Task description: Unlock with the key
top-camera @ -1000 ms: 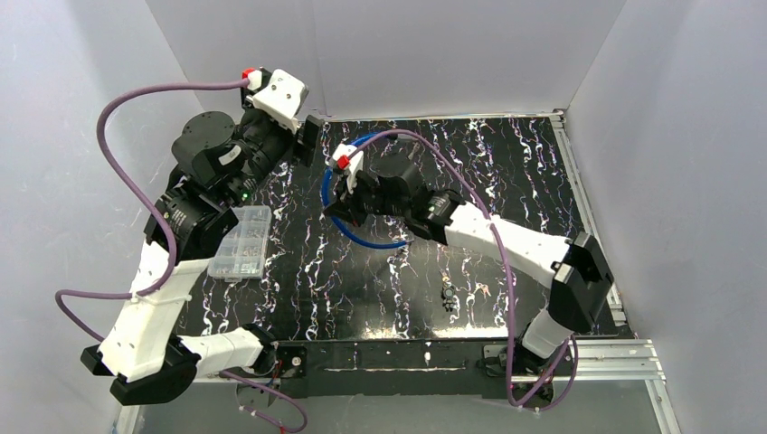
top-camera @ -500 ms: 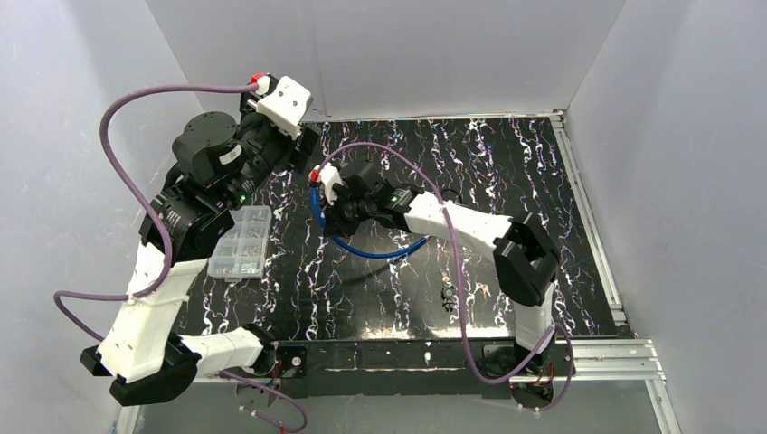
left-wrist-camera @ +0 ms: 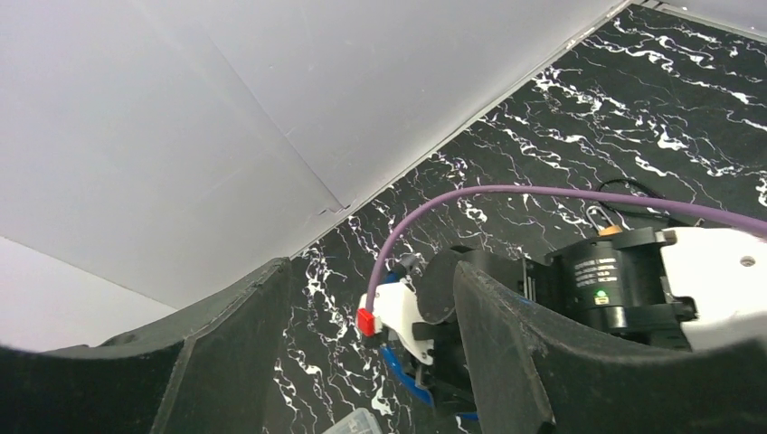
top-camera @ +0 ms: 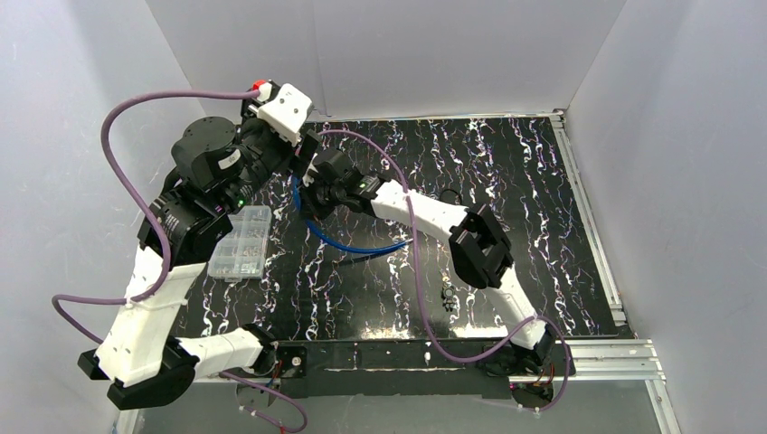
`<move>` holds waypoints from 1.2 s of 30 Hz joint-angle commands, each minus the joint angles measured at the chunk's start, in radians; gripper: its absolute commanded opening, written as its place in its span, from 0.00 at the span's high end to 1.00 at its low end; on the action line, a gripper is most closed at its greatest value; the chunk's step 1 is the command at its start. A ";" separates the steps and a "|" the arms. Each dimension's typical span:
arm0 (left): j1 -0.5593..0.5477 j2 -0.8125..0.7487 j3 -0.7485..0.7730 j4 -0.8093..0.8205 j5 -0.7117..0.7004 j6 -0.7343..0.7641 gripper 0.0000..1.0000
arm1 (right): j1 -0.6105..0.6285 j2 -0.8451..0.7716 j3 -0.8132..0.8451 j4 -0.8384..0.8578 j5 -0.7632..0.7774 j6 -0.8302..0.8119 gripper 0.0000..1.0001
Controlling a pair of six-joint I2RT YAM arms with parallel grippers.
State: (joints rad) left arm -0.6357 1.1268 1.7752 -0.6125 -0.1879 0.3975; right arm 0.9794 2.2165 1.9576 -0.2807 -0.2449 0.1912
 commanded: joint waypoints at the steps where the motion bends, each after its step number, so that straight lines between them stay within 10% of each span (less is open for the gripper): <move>1: 0.007 -0.003 0.025 -0.060 0.036 0.019 0.35 | -0.001 0.047 0.108 0.045 0.022 0.095 0.99; 16: 0.007 0.011 0.051 -0.090 0.083 0.000 0.35 | -0.008 0.119 -0.007 0.036 -0.057 0.291 0.98; 29: 0.008 0.052 0.118 -0.109 0.126 0.012 0.41 | 0.002 0.116 -0.042 0.080 -0.175 0.380 0.34; 36: 0.007 0.075 0.144 -0.115 0.122 0.027 0.40 | 0.005 0.006 -0.058 0.119 -0.200 0.341 0.21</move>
State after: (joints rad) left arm -0.6357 1.1965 1.8851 -0.7156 -0.0710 0.4101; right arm 0.9793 2.3553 1.9074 -0.2251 -0.4103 0.5566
